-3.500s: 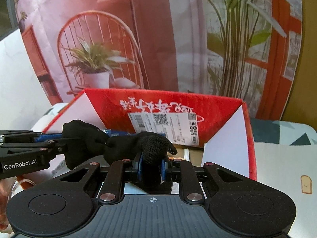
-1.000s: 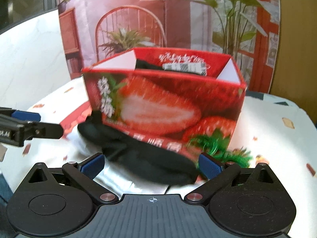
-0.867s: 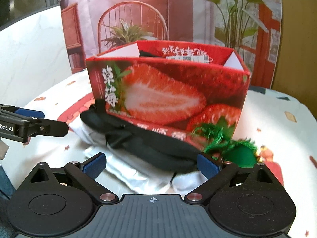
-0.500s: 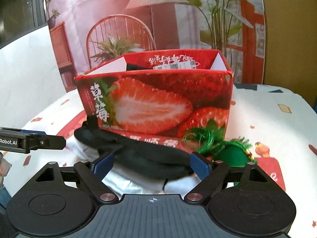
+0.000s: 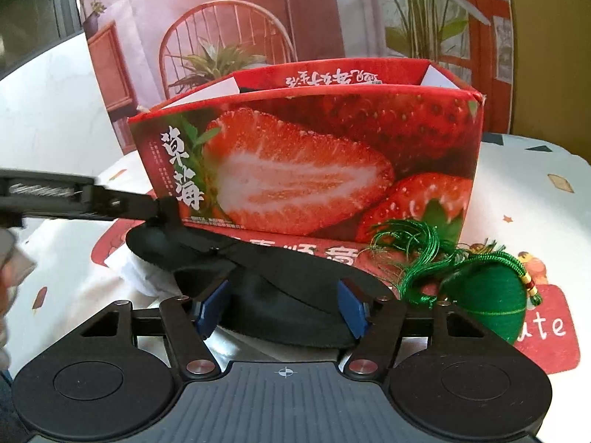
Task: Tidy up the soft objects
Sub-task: 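Close the left tool on the white cloth and lift it, then carry the white cloth with the left tool over the red box, then open the left tool to drop the cloth into the box, then move the left tool down to the white sock and close on it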
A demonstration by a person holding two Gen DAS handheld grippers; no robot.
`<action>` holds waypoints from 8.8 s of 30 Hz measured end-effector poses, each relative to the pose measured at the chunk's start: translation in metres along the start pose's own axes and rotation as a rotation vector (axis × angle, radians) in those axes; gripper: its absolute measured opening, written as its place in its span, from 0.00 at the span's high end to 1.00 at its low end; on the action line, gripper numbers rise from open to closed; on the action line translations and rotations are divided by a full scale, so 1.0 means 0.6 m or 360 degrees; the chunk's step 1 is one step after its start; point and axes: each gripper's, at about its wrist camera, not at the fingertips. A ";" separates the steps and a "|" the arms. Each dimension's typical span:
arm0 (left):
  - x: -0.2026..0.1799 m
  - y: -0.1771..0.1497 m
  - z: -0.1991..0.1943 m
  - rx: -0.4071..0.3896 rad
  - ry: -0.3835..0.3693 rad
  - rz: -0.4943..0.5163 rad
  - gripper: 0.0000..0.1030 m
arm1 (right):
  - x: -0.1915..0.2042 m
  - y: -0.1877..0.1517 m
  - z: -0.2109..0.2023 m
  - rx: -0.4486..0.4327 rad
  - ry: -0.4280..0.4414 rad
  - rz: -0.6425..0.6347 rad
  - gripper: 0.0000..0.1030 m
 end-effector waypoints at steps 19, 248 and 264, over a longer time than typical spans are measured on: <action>0.017 -0.030 -0.014 -0.0025 0.0052 0.0046 0.94 | -0.001 -0.008 -0.007 -0.0021 0.0038 -0.0005 0.41; 0.007 -0.090 -0.076 -0.0064 0.0130 0.0022 0.07 | -0.024 -0.034 -0.063 -0.0110 -0.0058 0.0064 0.07; 0.009 -0.065 -0.010 0.0010 -0.0013 -0.0017 0.30 | -0.016 -0.053 -0.051 -0.0071 -0.0012 0.0023 0.27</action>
Point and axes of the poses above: each gripper's, at about its wrist camera, not at the fingertips, and z roughly the way its jaws point, x to its left, y to its top, and after that the axes turned 15 degrees about x, right-handed
